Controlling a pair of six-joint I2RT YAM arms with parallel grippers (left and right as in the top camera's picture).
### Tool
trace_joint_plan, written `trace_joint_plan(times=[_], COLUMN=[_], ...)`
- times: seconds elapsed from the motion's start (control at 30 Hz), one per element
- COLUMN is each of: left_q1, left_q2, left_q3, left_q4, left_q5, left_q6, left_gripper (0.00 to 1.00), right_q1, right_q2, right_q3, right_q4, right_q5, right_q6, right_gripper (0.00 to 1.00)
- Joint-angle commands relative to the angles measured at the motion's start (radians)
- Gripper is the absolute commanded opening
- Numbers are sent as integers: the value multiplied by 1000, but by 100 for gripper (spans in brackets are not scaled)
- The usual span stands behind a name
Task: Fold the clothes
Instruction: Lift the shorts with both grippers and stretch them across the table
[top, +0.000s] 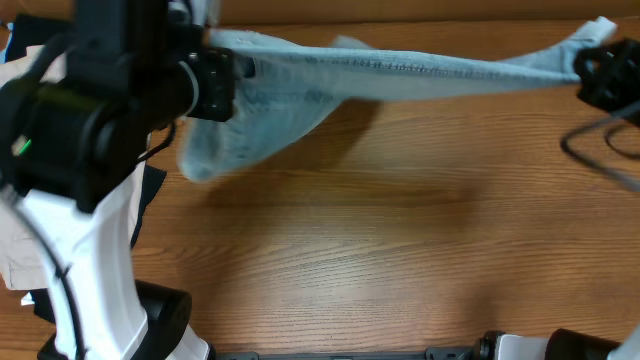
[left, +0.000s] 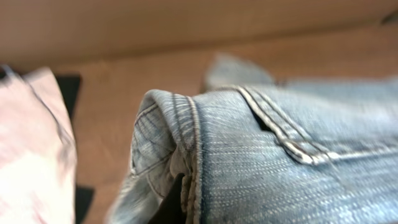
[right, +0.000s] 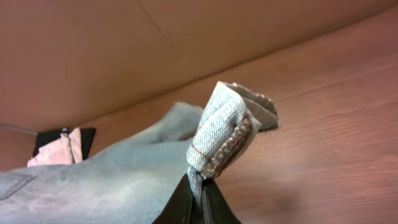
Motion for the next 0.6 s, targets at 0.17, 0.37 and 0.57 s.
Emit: trace_joint_plan(times=[0.17,0.37,0.57], left_q1=[32,32,32], left_q2=[-73,-43,29], left_q3=[159,151,151], left_q4=[7,14,91], left_q5=[-164,-177,-189], left_q6=[37,64,79], left_gripper=[4,4,4], right_q1=[-30,-30,-29], right_q2=[-106,-132,-15], right_q3=[222,221,220], right_q4=[-116,-117,-105], right_q5=[179,197,164], right_q6=[-25,-26,-53], right_gripper=[4,4,4])
